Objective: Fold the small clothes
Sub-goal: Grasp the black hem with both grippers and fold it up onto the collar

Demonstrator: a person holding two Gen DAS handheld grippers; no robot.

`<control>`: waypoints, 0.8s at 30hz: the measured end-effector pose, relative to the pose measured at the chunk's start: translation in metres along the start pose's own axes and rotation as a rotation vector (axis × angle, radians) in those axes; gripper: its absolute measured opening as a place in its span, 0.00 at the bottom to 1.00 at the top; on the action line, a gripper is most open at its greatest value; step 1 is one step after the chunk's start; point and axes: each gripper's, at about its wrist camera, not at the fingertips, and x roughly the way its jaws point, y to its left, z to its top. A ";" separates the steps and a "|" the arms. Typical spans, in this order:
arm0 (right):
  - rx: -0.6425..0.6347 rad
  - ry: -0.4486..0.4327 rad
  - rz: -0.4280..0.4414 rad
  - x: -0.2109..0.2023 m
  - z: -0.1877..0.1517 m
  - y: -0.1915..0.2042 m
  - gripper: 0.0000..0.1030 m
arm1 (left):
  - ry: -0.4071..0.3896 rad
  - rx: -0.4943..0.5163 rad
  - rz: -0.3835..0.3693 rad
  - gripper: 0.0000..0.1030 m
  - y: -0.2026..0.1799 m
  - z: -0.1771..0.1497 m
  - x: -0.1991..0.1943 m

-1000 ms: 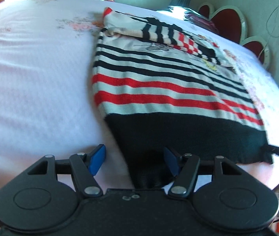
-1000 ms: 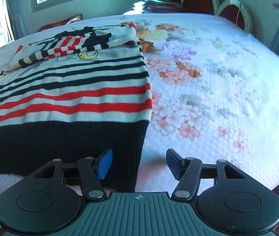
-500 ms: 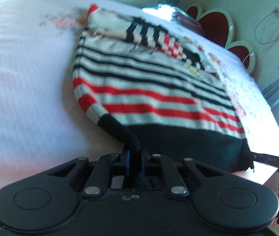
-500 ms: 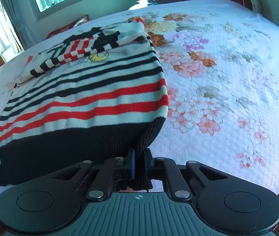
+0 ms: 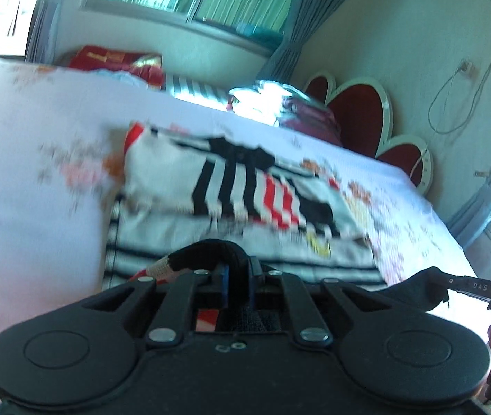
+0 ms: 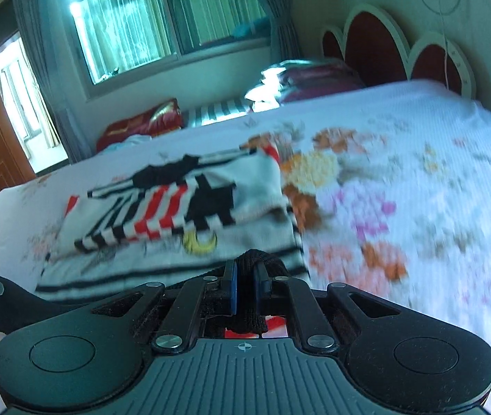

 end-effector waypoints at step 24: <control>0.029 0.034 0.017 0.225 0.139 -0.008 0.08 | -0.006 -0.161 0.136 0.08 0.042 0.131 0.186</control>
